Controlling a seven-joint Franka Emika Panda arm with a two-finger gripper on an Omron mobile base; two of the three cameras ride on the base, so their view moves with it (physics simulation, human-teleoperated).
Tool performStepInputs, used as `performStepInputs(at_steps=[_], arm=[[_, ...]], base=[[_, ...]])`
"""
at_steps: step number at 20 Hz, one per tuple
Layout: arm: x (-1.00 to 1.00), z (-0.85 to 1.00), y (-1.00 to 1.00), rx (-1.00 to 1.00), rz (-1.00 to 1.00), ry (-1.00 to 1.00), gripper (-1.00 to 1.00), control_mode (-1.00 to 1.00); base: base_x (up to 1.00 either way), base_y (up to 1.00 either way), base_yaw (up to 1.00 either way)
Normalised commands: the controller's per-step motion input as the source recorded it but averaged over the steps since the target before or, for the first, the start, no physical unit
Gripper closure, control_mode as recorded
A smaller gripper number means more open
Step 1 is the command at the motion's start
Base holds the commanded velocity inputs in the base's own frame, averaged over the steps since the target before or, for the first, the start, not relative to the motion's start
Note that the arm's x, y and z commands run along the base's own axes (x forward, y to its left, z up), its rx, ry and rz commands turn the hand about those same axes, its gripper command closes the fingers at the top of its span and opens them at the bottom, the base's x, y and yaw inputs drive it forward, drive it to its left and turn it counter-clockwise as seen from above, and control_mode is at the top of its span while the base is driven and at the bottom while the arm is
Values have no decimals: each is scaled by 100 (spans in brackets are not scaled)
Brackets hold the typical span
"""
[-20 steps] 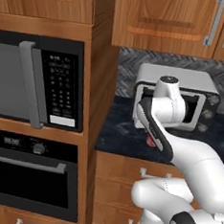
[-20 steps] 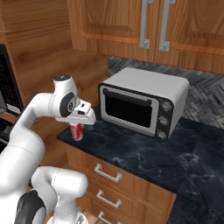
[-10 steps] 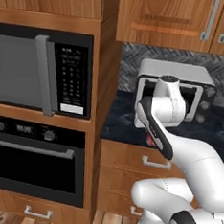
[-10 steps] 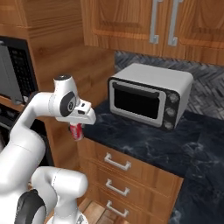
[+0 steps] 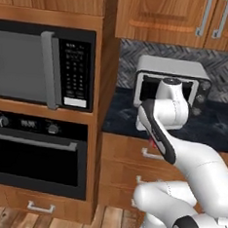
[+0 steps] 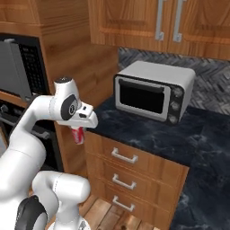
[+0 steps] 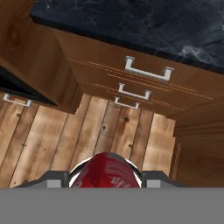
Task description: Four empty soda cans are scattered around the kitchen. Gather all the cans and cluster them next to the stove for recycling.
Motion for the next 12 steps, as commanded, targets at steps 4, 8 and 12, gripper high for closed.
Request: performStepInputs(at_steps=[4, 8, 12], arm=[[0, 0, 0, 0, 0, 0, 100, 100], [0, 0, 0, 0, 0, 0, 100, 100], [0, 0, 0, 0, 0, 0, 100, 100]], base=[[-58, 0, -21], [-22, 5, -31], [-2, 10, -40]])
